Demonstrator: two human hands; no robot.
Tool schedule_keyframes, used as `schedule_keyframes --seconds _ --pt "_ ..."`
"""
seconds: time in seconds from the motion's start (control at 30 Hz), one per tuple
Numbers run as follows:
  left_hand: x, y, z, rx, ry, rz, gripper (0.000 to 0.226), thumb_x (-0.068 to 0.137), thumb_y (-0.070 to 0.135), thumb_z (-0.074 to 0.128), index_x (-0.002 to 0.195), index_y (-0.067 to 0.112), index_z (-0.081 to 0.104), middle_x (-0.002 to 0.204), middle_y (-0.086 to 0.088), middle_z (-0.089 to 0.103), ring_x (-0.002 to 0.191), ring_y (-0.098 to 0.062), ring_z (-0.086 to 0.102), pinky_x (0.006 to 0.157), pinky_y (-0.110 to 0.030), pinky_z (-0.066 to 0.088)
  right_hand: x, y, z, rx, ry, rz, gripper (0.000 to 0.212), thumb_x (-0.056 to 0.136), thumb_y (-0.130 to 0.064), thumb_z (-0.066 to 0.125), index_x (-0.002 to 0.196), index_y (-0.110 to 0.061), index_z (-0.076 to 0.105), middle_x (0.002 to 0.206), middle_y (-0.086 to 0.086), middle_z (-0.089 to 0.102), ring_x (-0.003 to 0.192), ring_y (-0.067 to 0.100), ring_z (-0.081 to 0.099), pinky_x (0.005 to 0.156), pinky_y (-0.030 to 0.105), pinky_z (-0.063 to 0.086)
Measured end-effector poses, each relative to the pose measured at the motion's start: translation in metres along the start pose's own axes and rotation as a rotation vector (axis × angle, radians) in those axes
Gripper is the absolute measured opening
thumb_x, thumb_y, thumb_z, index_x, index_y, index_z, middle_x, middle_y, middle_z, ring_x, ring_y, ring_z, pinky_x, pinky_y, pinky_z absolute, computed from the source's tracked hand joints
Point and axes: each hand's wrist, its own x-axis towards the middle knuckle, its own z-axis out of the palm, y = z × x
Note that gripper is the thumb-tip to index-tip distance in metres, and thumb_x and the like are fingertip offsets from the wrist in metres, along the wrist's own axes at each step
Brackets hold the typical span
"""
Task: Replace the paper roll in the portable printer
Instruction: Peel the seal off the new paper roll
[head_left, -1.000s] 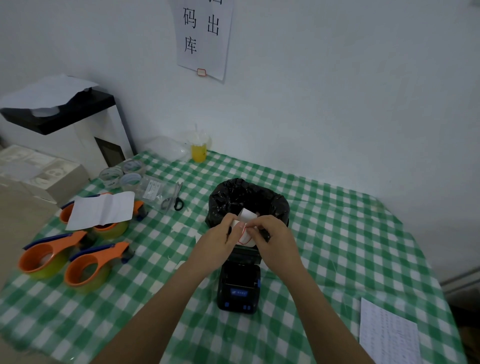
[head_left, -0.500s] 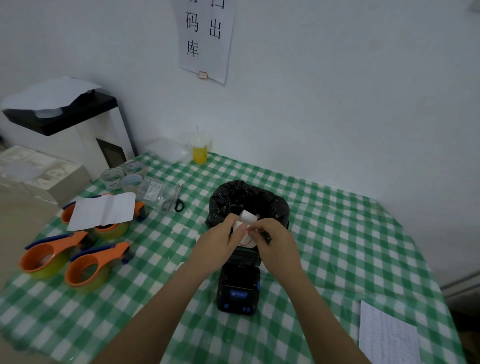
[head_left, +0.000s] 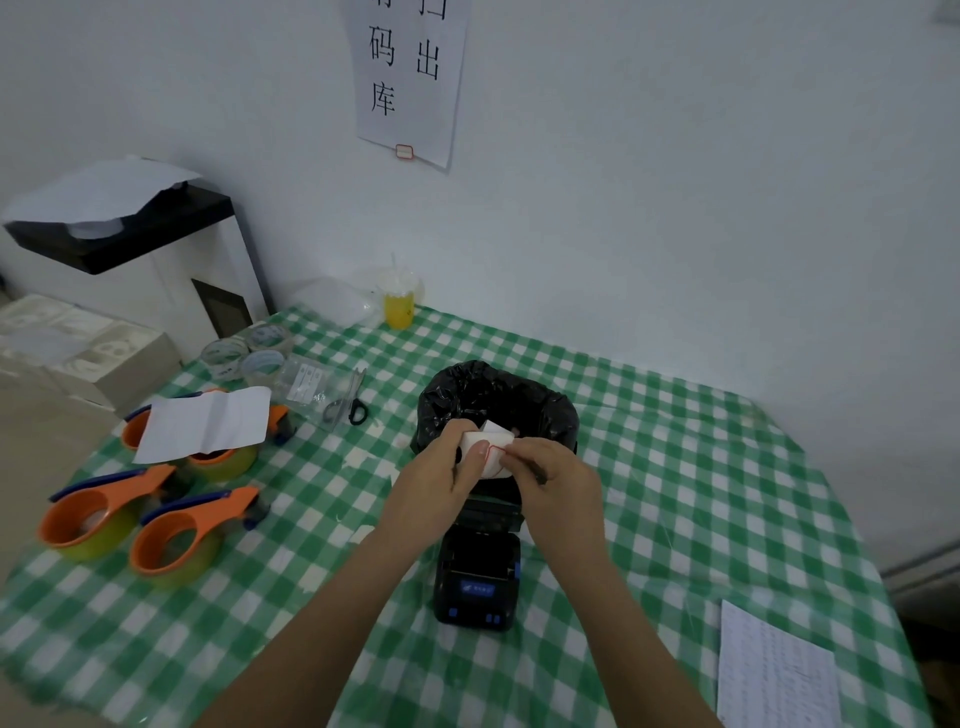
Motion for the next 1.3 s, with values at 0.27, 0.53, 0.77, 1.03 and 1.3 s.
schedule_keyframes --seconds 0.27,0.53,0.77,1.03,1.3 --pt "0.0 0.001 0.001 0.014 0.045 0.002 0.037 0.088 0.052 0.029 0.107 0.025 0.045 0.062 0.009 0.049 0.051 -0.006 0.045 0.048 -0.021 0.036 -0.001 -0.005 0.001 0.108 0.05 0.084 0.011 0.082 -0.011 0.069 0.091 -0.013 0.075 0.092 -0.009 0.069 0.083 0.0 0.061 0.08 0.007 0.046" --pt "0.0 -0.002 0.002 -0.013 0.048 -0.037 0.025 0.093 0.042 0.035 0.108 0.023 0.045 0.065 0.008 0.051 0.053 -0.009 0.047 0.05 -0.025 0.039 0.002 -0.008 0.005 0.208 -0.015 0.14 0.02 0.085 -0.012 0.066 0.076 -0.029 0.064 0.092 -0.005 0.063 0.087 0.003 0.059 0.076 0.011 0.046" --pt "0.001 0.0 0.003 -0.096 0.054 -0.083 0.023 0.095 0.043 0.029 0.099 0.026 0.044 0.07 -0.002 0.058 0.053 -0.015 0.049 0.051 -0.038 0.044 -0.001 -0.003 0.016 -0.039 0.218 -0.051 0.005 0.079 -0.006 0.071 0.079 -0.011 0.07 0.089 -0.008 0.05 0.087 0.012 0.05 0.082 0.004 0.036" --pt "0.003 0.003 0.005 -0.267 0.009 -0.189 0.025 0.096 0.043 0.029 0.085 0.028 0.046 0.067 0.004 0.052 0.052 -0.015 0.045 0.053 -0.038 0.04 -0.002 0.001 0.019 -0.065 0.301 -0.134 0.005 0.076 -0.005 0.071 0.077 -0.009 0.07 0.084 0.003 0.057 0.083 0.007 0.046 0.081 0.006 0.035" --pt "0.006 0.008 0.005 -0.396 -0.061 -0.259 0.031 0.096 0.042 0.03 0.075 0.028 0.049 0.063 0.003 0.049 0.049 -0.011 0.044 0.043 -0.023 0.04 -0.003 0.004 0.015 -0.059 0.265 -0.135 0.008 0.076 -0.001 0.072 0.079 -0.008 0.069 0.087 -0.002 0.053 0.084 0.004 0.044 0.08 0.008 0.037"
